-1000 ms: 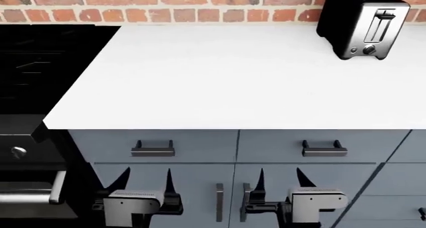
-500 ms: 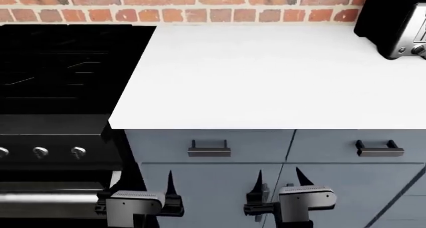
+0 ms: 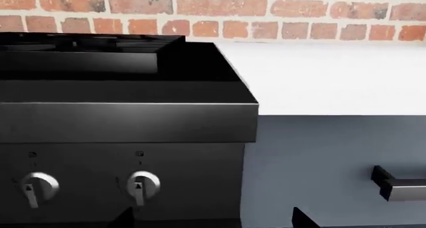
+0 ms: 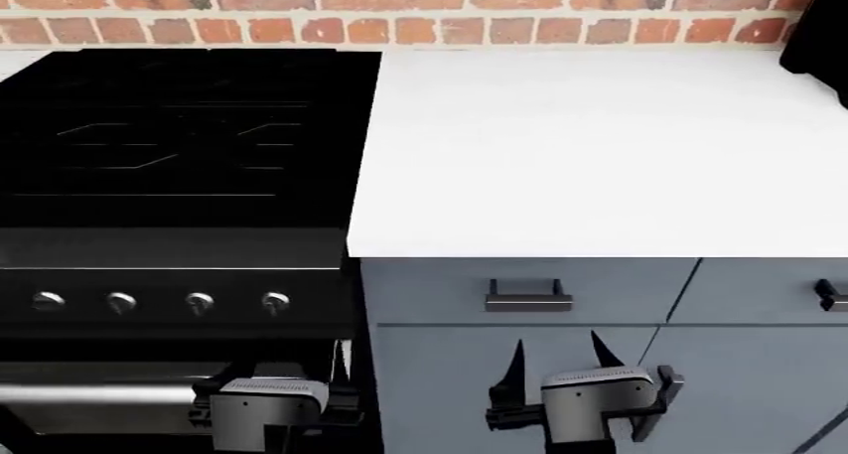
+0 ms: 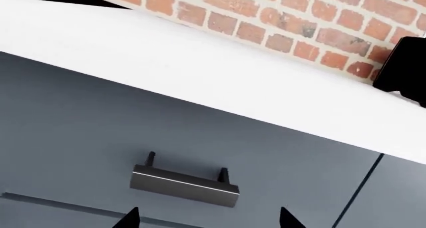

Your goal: Pick the mug from the cabinet, place it under the coffee machine dispenser, and press the start button.

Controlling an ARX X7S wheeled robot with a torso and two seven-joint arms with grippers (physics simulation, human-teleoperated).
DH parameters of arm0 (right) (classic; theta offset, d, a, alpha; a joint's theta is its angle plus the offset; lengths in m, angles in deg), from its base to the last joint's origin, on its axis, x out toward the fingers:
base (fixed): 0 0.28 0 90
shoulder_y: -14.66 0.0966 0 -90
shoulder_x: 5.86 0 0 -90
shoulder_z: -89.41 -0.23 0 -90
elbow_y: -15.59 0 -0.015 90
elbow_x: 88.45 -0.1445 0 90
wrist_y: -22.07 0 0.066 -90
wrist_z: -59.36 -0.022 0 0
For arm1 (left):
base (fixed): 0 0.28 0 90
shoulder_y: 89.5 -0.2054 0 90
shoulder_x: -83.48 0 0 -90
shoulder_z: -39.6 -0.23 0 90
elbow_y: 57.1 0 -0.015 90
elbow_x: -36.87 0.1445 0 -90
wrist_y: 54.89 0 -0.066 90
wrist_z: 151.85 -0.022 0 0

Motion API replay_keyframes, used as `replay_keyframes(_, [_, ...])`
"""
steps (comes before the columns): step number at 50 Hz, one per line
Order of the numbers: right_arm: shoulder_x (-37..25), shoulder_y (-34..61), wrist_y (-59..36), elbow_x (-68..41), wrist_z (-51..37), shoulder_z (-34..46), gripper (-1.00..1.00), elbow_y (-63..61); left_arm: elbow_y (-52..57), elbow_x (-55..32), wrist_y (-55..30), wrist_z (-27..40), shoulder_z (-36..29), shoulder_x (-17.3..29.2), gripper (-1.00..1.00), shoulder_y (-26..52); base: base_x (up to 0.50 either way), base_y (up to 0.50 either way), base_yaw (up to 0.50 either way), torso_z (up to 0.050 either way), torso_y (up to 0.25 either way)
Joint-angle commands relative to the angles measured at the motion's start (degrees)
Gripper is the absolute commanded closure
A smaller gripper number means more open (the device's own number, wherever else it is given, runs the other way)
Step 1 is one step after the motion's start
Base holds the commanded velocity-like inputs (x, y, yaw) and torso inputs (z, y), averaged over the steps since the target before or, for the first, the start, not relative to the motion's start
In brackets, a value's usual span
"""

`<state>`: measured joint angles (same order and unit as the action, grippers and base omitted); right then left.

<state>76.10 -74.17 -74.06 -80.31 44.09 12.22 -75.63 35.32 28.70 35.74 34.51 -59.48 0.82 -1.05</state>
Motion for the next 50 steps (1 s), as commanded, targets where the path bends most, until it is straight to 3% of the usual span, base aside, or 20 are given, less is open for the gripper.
replay_keyframes(1, [-0.34,-0.02,-0.21,-0.34,-0.62,0.45,-1.00,-0.06,-0.42,-0.48,0.28,0.50,-0.61,0.45,-1.00,0.06,0.00,0.50,0.00,0.000,0.000])
replay_keyframes(10, [0.04,-0.31,1.13,-6.21,1.08,-1.50,-1.00,-0.13,-0.49,0.09,-0.21,1.09,-1.46,0.95,-1.00,0.48,0.01,0.50,0.00,0.000,0.000])
replay_keyframes(12, [-0.17,-0.94,-0.04,-6.59,0.49,-2.34,-1.00,-3.95,3.53,-0.16,-1.92,1.46,-1.20,1.54,-1.00,0.98,0.00,0.00,0.00,0.000,0.000])
replay_keyframes(14, [-1.02,-1.63,-4.83,-3.56,-0.74,-2.11,-1.00,-13.47,15.31,-3.96,-8.90,3.11,1.61,2.54,-1.00,3.46,0.00,0.00,0.00,0.000,0.000])
replay_keyframes(16, [-1.95,0.39,-17.99,-0.76,0.72,-2.41,-1.00,-29.85,27.58,-7.50,-19.67,6.76,4.84,3.74,-1.00,10.87,0.00,0.00,0.00,0.000,0.000])
replay_keyframes(19, [-4.06,19.24,-43.78,5.54,8.14,0.56,-1.00,-55.63,34.94,-11.52,-38.02,11.54,7.20,5.25,-1.00,31.54,0.00,0.00,0.00,0.000,0.000])
replay_keyframes(21, [-0.77,36.43,-60.97,22.73,25.33,6.25,-1.00,-58.77,30.08,-10.71,-44.21,12.87,5.86,5.50,-1.00,45.95,0.00,0.00,0.00,0.000,0.000])
replay_keyframes(22, [-3.29,45.02,-69.56,31.32,32.43,10.45,-1.00,-58.63,26.48,-10.26,-45.52,12.82,5.09,5.34,-1.00,51.12,0.00,0.00,0.00,0.000,0.000])
replay_keyframes(23, [-4.73,53.61,-77.87,33.26,34.92,11.14,-1.00,-56.26,22.20,-9.03,-45.44,12.60,3.68,5.32,-1.00,55.41,0.00,0.00,0.00,0.000,0.000])
replay_keyframes(26, [-5.60,77.89,-71.74,28.18,36.77,4.28,-1.00,-43.13,5.49,-3.87,-40.02,11.51,-1.47,4.95,-1.00,64.40,0.00,0.00,0.00,0.000,0.000])
replay_keyframes(32, [-2.42,100.57,-56.95,18.91,30.26,-4.91,-1.00,-6.73,-37.85,0.94,-25.68,9.06,-5.73,1.56,-1.00,76.79,0.00,0.00,0.00,0.000,0.000])
replay_keyframes(36, [0.08,113.45,-50.34,13.65,26.52,-8.80,-1.00,18.68,-71.69,2.75,-8.38,9.42,-5.98,-1.83,-1.00,89.11,0.00,0.00,0.00,0.000,0.000])
replay_keyframes(37, [0.79,116.14,-48.74,12.05,25.62,-10.33,-1.00,24.86,-77.36,3.00,-8.89,10.07,-5.77,-1.60,-1.00,88.90,0.00,0.00,0.00,0.000,0.000])
replay_keyframes(40, [2.10,120.55,-44.83,8.35,22.32,-15.21,-1.00,36.79,-77.39,3.78,-10.70,11.74,-4.72,-0.94,-1.00,87.75,0.00,0.00,0.00,0.000,0.000])
replay_keyframes(44, [3.02,121.60,-43.31,3.58,20.93,-21.52,-1.00,43.92,-77.40,4.98,-11.46,12.52,-3.65,-0.52,-1.00,87.32,0.00,0.00,0.00,0.000,0.000])
replay_keyframes(50, [3.45,121.73,-42.93,2.56,22.40,-20.84,-1.00,47.87,-77.40,5.72,-12.09,12.22,-1.91,-0.38,-1.00,87.26,0.00,0.00,0.00,0.000,0.000])
